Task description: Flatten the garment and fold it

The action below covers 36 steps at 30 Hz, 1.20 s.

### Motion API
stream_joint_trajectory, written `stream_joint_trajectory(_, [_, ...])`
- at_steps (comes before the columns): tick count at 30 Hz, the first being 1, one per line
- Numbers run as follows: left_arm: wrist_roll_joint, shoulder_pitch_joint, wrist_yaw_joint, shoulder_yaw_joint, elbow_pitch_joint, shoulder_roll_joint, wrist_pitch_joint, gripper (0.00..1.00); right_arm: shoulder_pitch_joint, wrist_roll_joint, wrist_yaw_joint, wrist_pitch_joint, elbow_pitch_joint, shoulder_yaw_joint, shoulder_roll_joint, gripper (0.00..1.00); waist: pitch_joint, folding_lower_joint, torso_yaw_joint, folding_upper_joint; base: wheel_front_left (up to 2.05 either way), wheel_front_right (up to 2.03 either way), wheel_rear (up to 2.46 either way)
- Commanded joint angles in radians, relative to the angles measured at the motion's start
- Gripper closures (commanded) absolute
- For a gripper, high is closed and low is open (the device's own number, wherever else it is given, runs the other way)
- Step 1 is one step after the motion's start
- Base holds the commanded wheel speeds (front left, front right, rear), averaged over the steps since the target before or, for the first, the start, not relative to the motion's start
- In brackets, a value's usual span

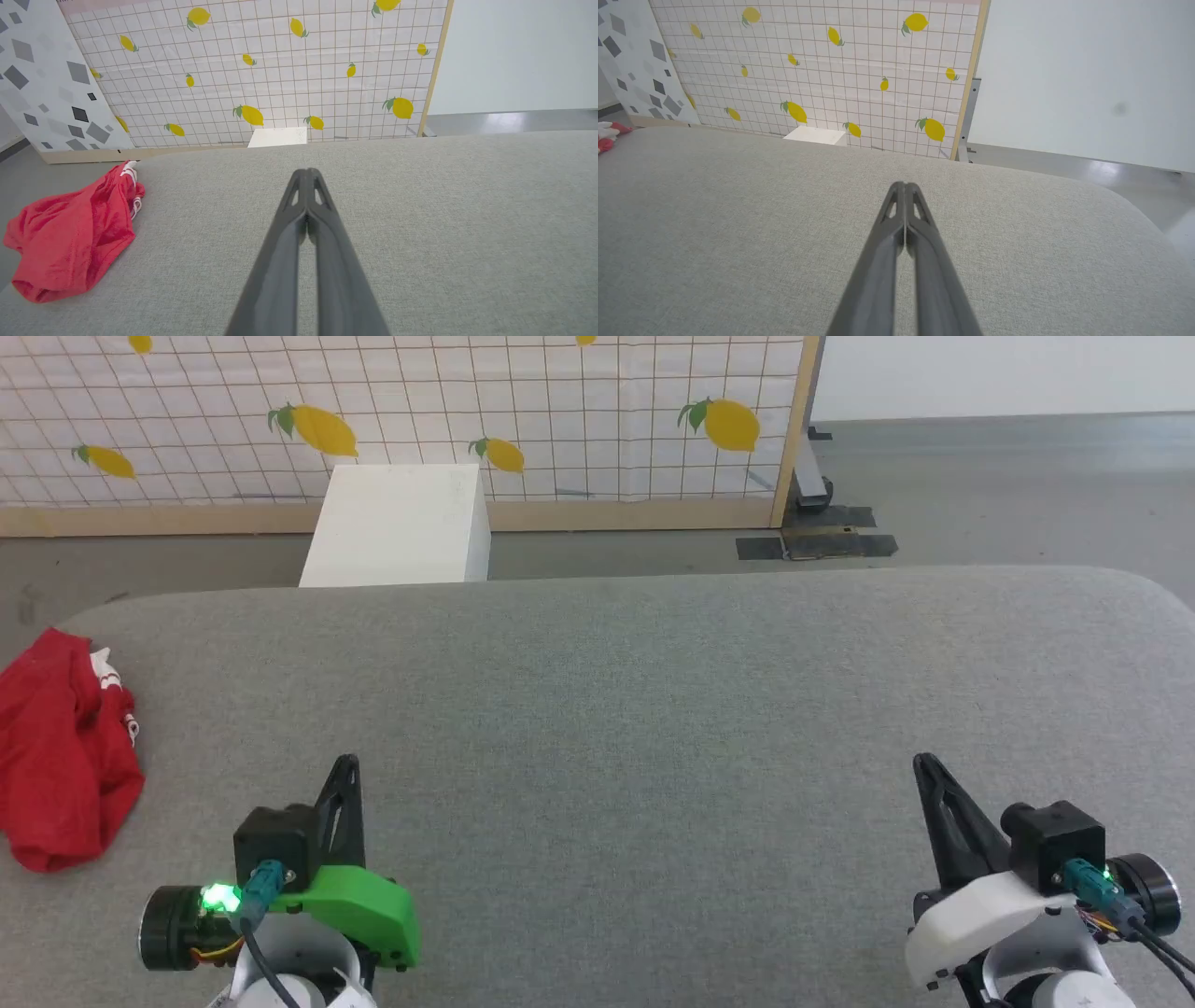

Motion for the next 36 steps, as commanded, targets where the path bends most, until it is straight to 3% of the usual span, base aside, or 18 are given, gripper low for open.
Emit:
stream_joint_trajectory(1, [0.01, 0.014, 0.007, 0.004, -0.003, -0.005, 0.001, 1.0, -0.019, -0.007, -0.002, 0.0, -0.005, 0.002, 0.002, 1.0, 0.0, 0.0, 0.0, 0.0, 0.0, 0.0, 0.0])
stream_joint_trajectory(19, [0.01, 0.014, 0.007, 0.004, -0.003, -0.005, 0.001, 1.0, -0.019, -0.007, -0.002, 0.0, -0.005, 0.002, 0.002, 1.0, 0.0, 0.0, 0.0, 0.0, 0.0, 0.0, 0.0])
stream_joint_trajectory(20, [0.0, 0.0, 0.0, 0.0, 0.0, 0.0, 0.0, 0.0, 0.0, 0.0, 0.0, 0.0, 0.0, 0.0, 0.0, 0.0, 0.0, 0.0, 0.0, 0.0, 0.0, 0.0, 0.0])
stream_joint_trajectory(36, [-0.026, -0.009, 0.02, -0.02, 0.021, 0.0, -0.024, 0.0, -0.004, 0.007, 0.0, -0.018, 0.011, -0.004, 0.0, 0.0, 0.0, 0.0, 0.018, 0.0, 0.0, 0.0, 0.0])
